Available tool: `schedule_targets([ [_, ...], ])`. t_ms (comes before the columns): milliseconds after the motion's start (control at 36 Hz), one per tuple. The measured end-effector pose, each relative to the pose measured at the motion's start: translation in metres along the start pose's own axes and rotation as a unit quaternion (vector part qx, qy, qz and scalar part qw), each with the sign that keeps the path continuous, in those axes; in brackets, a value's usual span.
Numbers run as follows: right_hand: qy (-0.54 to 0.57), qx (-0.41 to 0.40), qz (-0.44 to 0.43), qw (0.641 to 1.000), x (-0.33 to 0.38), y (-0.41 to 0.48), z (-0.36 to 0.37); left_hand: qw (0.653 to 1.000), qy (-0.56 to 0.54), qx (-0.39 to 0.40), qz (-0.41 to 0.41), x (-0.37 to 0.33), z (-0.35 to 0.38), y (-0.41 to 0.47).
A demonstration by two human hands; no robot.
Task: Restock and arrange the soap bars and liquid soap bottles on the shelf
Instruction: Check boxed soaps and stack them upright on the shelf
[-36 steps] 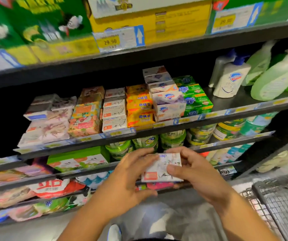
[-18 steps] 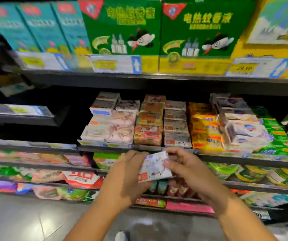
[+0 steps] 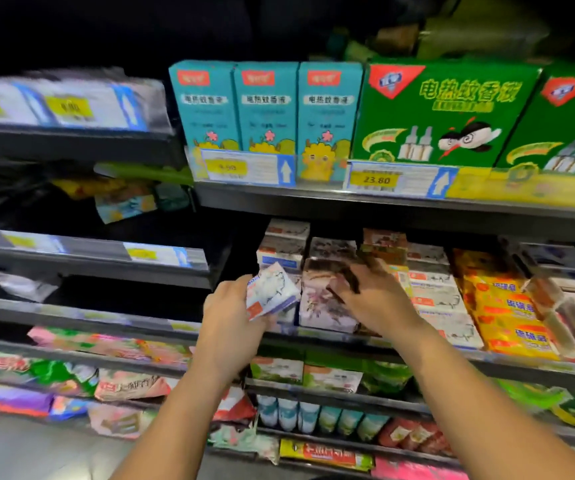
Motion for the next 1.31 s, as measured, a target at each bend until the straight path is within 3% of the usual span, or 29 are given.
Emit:
schedule_targets([
  [83, -0.07, 0.056, -0.005, 0.996, -0.005, 0.008, 0.03, 1.0, 0.007, 0.002, -0.016, 0.017, 0.017, 0.013],
  [278, -0.106, 0.062, 0.01, 0.992, -0.006, 0.015, 0.026, 0.991, 0.081, 0.083, -0.061, 0.028, 0.043, 0.056],
  [389, -0.102, 0.054, 0.022, 0.993, -0.009, 0.017, 0.028, 0.99, 0.063, 0.111, -0.054, 0.033, 0.056, 0.067],
  [583, -0.109, 0.063, 0.031, 0.992, -0.006, 0.014, 0.03, 0.985, 0.111, 0.125, 0.04, 0.023, 0.066, 0.077],
  [722, -0.123, 0.073, 0.03, 0.989, -0.002, 0.015, 0.031, 0.983, 0.137, 0.126, -0.005, 0.023, 0.056, 0.079],
  [889, -0.128, 0.066, 0.017, 0.989, -0.008, 0.016, 0.032, 0.97, 0.197, 0.14, 0.026, 0.014, 0.056, 0.082],
  [972, -0.068, 0.045, -0.002, 0.997, -0.005, 0.022, 0.031, 0.967, 0.219, 0.123, 0.051, 0.005, 0.05, 0.085],
  [1111, 0.183, -0.03, 0.002, 0.983, -0.015, 0.014, -0.002, 0.964, 0.212, 0.118, 0.11, -0.036, 0.057, 0.077],
  [1222, 0.242, -0.071, 0.076, 0.965, -0.059, 0.007, -0.036, 0.965, 0.165, 0.171, 0.115, -0.07, 0.077, 0.063],
  [1306, 0.226, -0.053, 0.103, 0.967, -0.092, -0.008, -0.051, 0.958, 0.165, 0.197, 0.125, -0.093, 0.095, 0.052],
])
Point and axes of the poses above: each hand's wrist, its own y-axis towards the middle knuckle, its own z-axis out of the palm, x = y × z, the point moved 7 cm from there along y, towards the middle knuckle, and after that the axes turned 3 degrees about y, right-handed, at the moved point
